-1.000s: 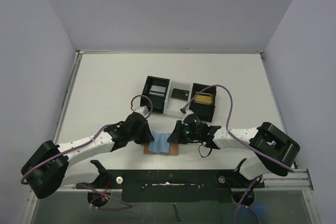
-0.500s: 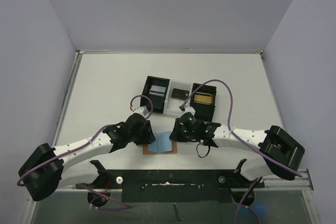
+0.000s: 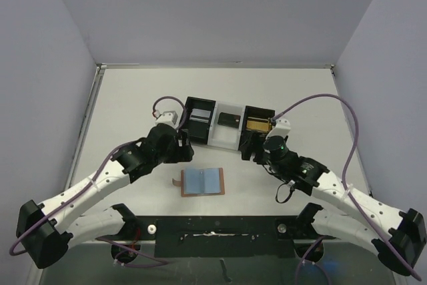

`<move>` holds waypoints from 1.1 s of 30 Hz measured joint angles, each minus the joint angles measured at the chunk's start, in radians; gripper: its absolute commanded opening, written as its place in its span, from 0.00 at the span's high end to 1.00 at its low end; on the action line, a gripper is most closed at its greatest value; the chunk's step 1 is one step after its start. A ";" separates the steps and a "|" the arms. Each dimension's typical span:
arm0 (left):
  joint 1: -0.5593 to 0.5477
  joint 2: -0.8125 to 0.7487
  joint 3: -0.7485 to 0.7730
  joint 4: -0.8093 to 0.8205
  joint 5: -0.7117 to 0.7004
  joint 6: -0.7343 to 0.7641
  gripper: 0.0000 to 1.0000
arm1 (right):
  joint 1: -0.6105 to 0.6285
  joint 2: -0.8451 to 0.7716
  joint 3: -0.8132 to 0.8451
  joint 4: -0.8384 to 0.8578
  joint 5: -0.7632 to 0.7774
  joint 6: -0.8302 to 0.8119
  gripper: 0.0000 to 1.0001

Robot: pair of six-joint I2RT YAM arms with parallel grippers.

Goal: Take the credit cards out of the card holder

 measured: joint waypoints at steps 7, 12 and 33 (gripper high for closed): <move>0.114 -0.077 0.093 -0.056 -0.061 0.121 0.25 | -0.049 -0.141 0.070 0.049 0.113 -0.294 0.02; 0.213 -0.160 0.114 -0.066 -0.120 0.195 0.23 | -0.049 -0.144 0.116 0.144 0.131 -0.528 0.02; 0.604 -0.195 0.436 -0.211 -0.210 0.242 0.22 | -0.510 -0.268 0.413 0.020 -0.021 -0.674 0.02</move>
